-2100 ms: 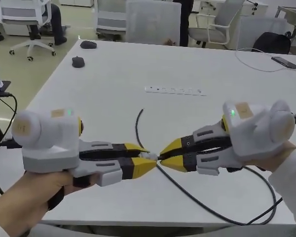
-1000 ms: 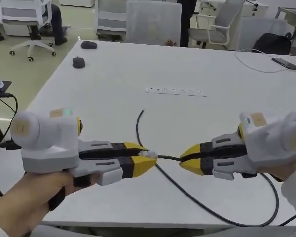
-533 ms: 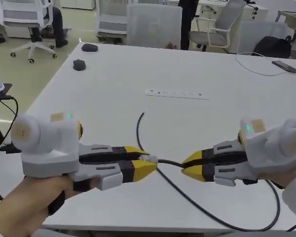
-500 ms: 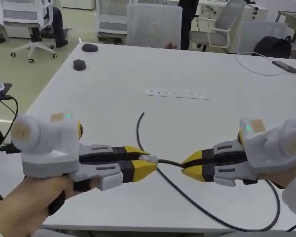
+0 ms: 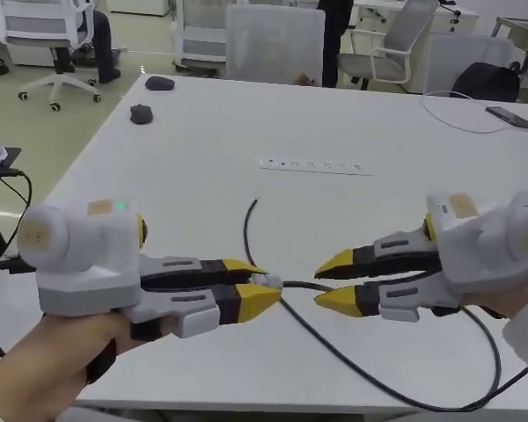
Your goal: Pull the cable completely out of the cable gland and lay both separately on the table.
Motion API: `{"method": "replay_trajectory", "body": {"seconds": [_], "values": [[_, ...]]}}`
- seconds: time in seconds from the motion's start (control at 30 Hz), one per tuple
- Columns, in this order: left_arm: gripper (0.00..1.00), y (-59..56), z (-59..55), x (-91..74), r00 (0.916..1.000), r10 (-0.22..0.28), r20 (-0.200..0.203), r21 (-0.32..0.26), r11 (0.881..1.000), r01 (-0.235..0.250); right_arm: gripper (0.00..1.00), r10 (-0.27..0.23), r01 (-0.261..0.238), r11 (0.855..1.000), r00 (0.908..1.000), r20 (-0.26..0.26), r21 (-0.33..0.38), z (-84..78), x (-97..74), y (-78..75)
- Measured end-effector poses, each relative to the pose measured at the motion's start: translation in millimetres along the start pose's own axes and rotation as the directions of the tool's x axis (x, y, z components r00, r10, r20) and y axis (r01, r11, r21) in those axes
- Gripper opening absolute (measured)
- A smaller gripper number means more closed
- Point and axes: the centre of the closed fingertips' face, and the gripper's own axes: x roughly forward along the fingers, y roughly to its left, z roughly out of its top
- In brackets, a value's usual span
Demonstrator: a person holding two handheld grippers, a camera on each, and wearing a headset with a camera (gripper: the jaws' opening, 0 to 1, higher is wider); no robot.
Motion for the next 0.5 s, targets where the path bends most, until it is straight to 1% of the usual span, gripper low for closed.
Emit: {"method": "replay_trajectory", "body": {"seconds": [0.17, 0.37, 0.5], "values": [[0.16, 1.0, 0.4, -0.5, 1.0000, 0.002, 0.002, -0.002, 1.000, -0.002, 0.18, 0.022, -0.022, 1.000, 0.9992, 0.035, -0.021, 14.9, 7.9, 5.2], [0.16, 0.1, -1.1, 0.1, 1.0000, -0.004, -0.005, -0.003, 1.000, 0.004, 0.16, 0.043, -0.040, 0.998, 0.9978, 0.052, -0.044, 21.8, 11.9, 7.4], [0.16, 0.3, -0.7, -0.1, 1.0000, -0.004, -0.003, -0.004, 1.000, 0.004, 0.09, 0.058, -0.055, 0.997, 0.9966, 0.058, -0.051, 24.3, 13.8, 10.0]]}}
